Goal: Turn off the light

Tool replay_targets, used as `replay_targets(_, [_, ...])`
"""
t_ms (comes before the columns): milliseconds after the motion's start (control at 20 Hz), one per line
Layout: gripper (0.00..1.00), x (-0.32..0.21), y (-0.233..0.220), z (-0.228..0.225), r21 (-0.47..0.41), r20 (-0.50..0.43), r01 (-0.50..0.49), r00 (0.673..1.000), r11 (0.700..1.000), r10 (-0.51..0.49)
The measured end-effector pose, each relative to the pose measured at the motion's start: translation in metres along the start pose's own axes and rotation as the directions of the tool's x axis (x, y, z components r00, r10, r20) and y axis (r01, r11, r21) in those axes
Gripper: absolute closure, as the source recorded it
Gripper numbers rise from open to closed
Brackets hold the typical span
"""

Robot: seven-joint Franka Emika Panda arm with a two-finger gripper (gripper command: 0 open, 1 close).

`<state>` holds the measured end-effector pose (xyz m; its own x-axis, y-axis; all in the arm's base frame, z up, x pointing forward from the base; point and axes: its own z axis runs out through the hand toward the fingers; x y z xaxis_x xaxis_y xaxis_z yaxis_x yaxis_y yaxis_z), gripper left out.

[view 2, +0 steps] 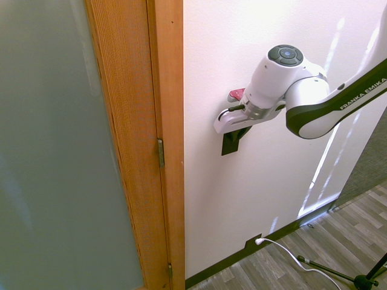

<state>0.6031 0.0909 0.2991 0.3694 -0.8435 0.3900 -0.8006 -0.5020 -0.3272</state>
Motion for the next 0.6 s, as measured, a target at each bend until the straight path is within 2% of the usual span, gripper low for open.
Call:
replay_targets(400, [1.00, -0.008, 0.004, 0.015, -0.008, 0.016, 0.003, 1.000, 1.000, -0.003])
replay_targets(450, [0.00, -0.009, 0.004, 0.023, -0.009, 0.021, 0.003, 1.000, 1.000, -0.003])
replay_targets(600, [0.00, -0.006, 0.011, 0.024, 0.030, 0.050, 0.000, 0.999, 1.000, -0.001])
